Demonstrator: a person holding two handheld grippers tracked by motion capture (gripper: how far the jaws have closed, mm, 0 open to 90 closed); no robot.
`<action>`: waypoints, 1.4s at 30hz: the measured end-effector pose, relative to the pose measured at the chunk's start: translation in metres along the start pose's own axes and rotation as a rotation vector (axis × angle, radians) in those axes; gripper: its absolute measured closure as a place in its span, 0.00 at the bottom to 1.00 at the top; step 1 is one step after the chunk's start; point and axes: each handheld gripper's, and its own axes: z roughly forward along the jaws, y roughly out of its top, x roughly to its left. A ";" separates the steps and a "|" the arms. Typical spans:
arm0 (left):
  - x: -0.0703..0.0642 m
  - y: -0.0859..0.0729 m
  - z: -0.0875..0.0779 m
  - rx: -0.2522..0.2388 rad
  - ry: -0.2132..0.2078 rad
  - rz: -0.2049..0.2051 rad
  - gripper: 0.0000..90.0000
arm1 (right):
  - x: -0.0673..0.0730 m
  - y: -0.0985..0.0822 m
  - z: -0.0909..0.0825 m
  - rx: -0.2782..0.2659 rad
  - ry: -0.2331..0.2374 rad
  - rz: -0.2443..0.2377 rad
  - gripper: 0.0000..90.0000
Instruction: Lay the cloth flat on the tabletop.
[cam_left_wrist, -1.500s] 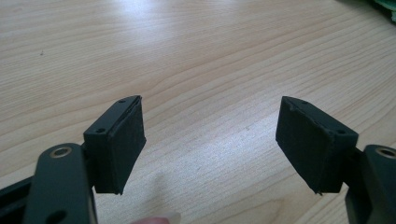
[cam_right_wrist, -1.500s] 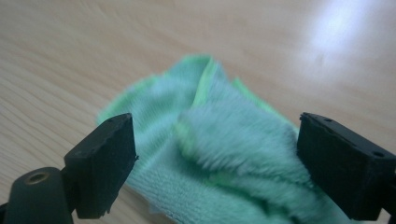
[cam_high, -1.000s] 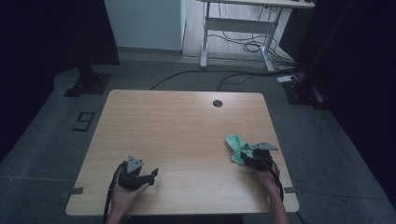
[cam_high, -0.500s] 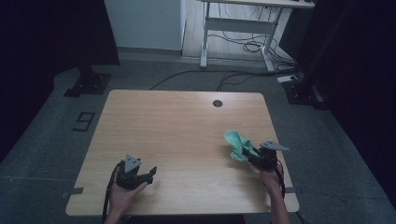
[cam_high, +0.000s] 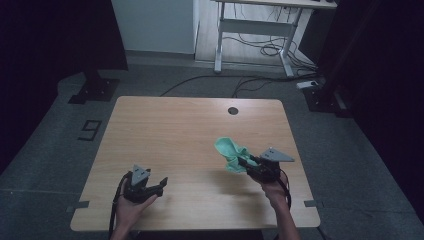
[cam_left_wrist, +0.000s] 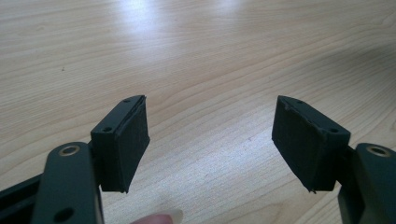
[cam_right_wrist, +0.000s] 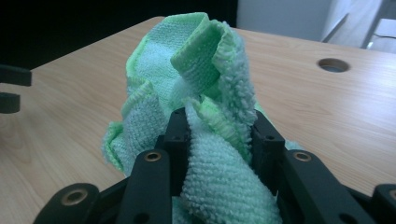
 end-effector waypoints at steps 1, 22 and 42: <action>0.000 0.000 -0.001 -0.001 0.000 0.001 0.30 | 0.003 0.000 0.003 0.005 0.007 -0.004 0.73; -0.005 0.007 -0.010 -0.019 -0.001 0.041 0.29 | 0.052 -0.007 0.078 0.100 0.111 -0.068 0.73; -0.003 0.006 0.001 0.006 -0.008 0.025 0.29 | 0.048 -0.026 0.096 0.183 0.029 -0.056 0.59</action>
